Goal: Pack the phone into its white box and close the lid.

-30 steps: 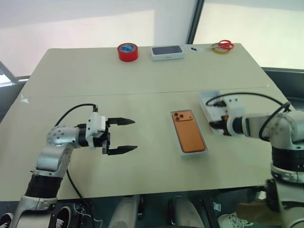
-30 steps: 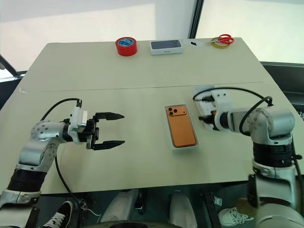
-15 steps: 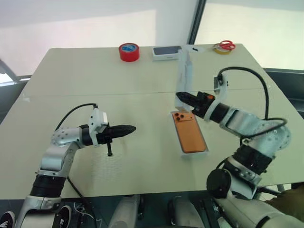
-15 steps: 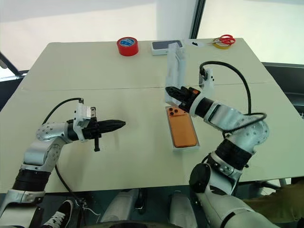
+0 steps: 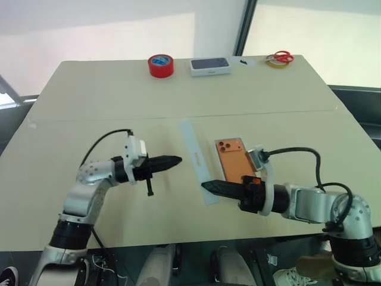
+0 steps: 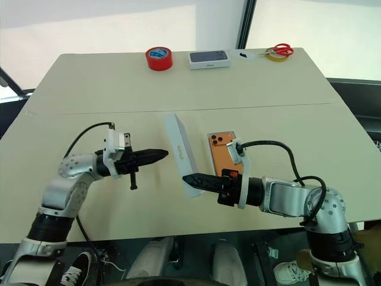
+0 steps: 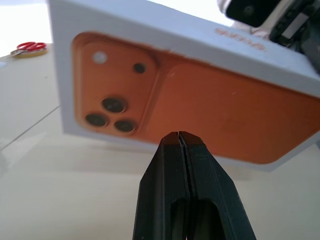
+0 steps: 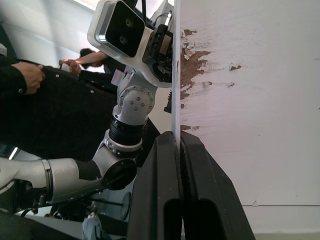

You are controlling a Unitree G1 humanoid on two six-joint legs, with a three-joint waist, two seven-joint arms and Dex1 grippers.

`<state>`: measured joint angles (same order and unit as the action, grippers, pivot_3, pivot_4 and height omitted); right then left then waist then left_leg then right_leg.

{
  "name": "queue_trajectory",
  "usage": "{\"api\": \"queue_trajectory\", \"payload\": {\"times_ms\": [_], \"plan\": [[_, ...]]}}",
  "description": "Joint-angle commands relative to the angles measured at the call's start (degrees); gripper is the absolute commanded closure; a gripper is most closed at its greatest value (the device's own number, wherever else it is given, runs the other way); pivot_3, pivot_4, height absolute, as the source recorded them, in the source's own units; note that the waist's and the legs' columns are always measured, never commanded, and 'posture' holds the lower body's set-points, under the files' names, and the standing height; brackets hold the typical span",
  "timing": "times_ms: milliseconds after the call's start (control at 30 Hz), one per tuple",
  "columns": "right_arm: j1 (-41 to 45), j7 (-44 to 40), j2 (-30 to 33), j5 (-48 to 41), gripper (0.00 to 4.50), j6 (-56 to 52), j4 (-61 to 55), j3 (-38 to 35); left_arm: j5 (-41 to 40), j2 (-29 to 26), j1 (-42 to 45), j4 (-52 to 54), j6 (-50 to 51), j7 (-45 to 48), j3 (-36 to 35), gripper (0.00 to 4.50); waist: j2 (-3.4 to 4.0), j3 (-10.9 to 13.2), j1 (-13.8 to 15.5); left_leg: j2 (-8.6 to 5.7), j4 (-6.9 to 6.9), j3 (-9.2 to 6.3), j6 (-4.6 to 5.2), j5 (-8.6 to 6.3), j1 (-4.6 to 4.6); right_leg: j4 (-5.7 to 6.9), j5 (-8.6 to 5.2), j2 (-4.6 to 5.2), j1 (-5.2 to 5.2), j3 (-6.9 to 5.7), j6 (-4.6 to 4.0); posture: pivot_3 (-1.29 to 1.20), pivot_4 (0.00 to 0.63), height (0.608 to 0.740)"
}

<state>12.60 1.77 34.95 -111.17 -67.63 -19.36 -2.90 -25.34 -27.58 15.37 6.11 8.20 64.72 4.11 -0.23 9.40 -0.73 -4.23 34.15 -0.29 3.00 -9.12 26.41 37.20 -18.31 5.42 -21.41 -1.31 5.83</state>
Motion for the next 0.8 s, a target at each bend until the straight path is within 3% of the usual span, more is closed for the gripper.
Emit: {"api": "queue_trajectory", "payload": {"times_ms": [33, 467, 733, 800], "plan": [[2.48, 0.09, 0.62, -1.83, 4.50, 2.25, 2.57, 1.92, 1.51, 1.82, -0.28, 2.20, -1.33, -1.53, 2.50, 4.46, -0.01, 0.01, 0.07, 0.00, 0.01, 0.00, 0.00, 0.00, 0.02, 0.00, 0.00, 0.00, -0.01, 0.00, 0.00, 0.00, 0.150, 0.738], [4.36, 0.58, 4.59, -1.83, 4.50, 1.45, 8.99, 5.34, 7.18, 7.72, 2.37, -7.29, -9.15, -3.00, 6.70, 4.46, -0.03, 0.00, 0.24, 0.00, 0.05, 0.00, 0.04, -0.02, 0.04, -0.05, 0.07, 0.01, 0.01, -0.02, 0.13, 0.00, 0.150, 0.738], [5.71, -0.12, 4.84, 2.87, 4.50, 1.45, 11.44, 6.10, 8.89, 11.92, 5.05, -12.57, -11.09, -3.02, 8.44, 4.46, -0.05, -0.02, 0.25, 0.00, 0.09, 0.00, 0.07, -0.04, 0.04, -0.06, 0.09, 0.01, 0.04, -0.03, 0.16, 0.00, 0.150, 0.738], [5.73, -0.53, 4.78, 3.22, 3.91, 1.30, 12.05, 5.99, 9.01, 12.35, 5.20, -13.12, -11.18, -2.73, 8.63, 4.50, -0.07, -0.03, 0.36, -0.01, 0.12, 0.00, 0.08, -0.04, 0.03, -0.06, 0.09, 0.02, 0.07, -0.04, 0.17, 0.00, 0.150, 0.738]]}}
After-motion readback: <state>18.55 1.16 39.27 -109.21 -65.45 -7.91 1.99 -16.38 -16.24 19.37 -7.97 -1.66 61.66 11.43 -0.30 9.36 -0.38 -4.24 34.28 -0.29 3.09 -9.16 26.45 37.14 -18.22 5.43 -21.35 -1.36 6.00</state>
